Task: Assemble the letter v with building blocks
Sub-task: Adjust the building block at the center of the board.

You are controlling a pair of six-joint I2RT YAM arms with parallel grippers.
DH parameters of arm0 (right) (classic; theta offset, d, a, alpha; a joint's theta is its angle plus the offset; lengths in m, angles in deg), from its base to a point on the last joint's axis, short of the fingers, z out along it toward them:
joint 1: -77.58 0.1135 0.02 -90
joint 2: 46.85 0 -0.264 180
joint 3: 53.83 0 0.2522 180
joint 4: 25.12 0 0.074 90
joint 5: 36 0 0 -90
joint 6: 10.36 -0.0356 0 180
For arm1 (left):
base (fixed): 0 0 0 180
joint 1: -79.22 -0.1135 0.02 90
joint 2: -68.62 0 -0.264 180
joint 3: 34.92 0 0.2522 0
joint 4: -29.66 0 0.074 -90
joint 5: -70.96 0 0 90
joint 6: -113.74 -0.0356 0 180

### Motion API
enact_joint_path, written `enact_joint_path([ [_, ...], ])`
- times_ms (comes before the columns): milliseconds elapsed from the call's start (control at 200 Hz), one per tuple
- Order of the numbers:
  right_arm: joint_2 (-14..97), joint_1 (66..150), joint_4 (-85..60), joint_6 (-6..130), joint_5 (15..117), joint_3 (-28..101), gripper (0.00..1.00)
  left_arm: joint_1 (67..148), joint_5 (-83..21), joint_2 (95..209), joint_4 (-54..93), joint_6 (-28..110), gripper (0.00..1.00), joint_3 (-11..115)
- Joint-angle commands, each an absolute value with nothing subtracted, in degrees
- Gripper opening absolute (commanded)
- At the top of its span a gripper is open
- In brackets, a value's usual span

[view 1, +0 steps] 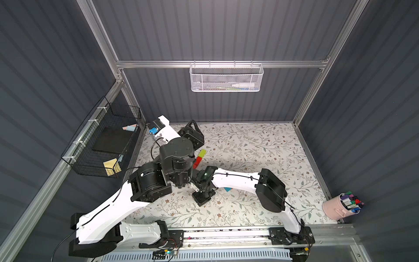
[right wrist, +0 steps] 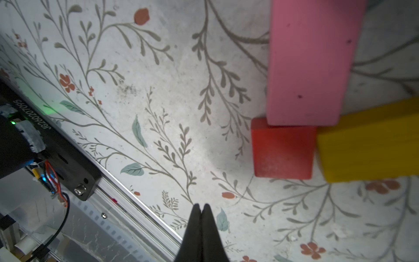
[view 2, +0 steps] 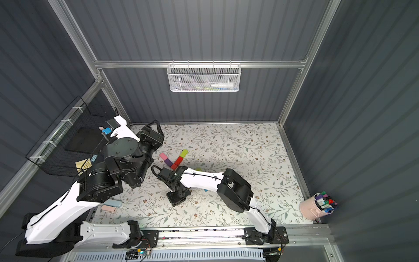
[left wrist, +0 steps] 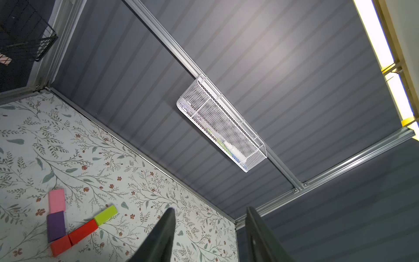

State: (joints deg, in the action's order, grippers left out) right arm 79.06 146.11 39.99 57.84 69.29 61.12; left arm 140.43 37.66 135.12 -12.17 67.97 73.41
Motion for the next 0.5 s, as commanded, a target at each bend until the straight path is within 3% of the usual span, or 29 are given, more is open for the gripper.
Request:
enact_joint_path([
  [0, 81.18, 146.16, 43.82, 59.63, 67.17, 64.42, 0.00, 134.32, 25.23, 135.78, -7.09, 60.00, 0.55, 73.75],
  [195, 82.15, 146.34, 43.82, 60.04, 65.88, 65.73, 0.00, 124.91, 11.25, 137.91, -3.11, 55.56, 0.58, 72.29],
  [495, 84.43, 146.51, 45.79, 60.22, 62.54, 68.07, 0.00, 117.12, 2.53, 138.04, 0.96, 54.77, 0.59, 68.14],
])
